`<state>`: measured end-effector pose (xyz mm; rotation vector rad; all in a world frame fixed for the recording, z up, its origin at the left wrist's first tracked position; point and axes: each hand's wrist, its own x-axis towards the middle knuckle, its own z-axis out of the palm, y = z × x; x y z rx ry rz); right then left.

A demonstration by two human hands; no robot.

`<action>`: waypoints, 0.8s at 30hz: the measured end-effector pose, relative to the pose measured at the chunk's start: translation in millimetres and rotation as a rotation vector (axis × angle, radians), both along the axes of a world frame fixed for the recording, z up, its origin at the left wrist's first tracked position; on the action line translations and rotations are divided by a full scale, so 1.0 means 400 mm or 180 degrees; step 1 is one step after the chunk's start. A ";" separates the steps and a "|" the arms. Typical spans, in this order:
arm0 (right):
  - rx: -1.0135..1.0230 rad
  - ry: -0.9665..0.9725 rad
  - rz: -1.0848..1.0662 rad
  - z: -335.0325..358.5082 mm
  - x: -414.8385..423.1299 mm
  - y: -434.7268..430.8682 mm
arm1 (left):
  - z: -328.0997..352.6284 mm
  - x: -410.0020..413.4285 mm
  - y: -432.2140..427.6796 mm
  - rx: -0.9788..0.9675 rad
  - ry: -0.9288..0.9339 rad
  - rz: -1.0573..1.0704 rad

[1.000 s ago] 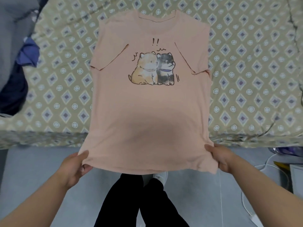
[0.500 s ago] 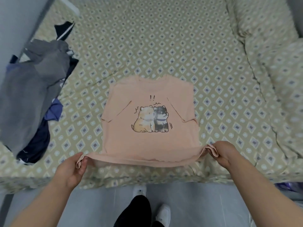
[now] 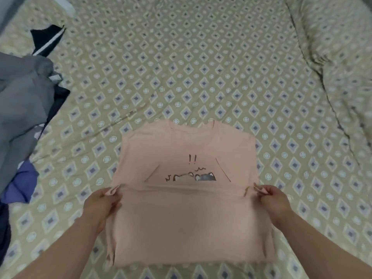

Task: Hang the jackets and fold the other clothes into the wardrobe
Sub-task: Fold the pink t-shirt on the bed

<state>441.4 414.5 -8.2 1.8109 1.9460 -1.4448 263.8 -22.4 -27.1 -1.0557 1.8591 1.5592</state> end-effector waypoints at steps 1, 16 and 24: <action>0.0181 -0.0057 0.0167 -0.012 -0.003 -0.003 | -0.030 -0.005 -0.007 -0.0235 0.0053 -0.0080; 0.1118 0.0394 -0.0222 -0.045 -0.256 0.115 | -0.002 -0.214 0.054 -0.1634 0.0817 -0.0097; 0.0843 0.0544 -0.0480 -0.078 -0.567 0.267 | -0.069 -0.581 0.168 -0.0850 0.0802 0.0131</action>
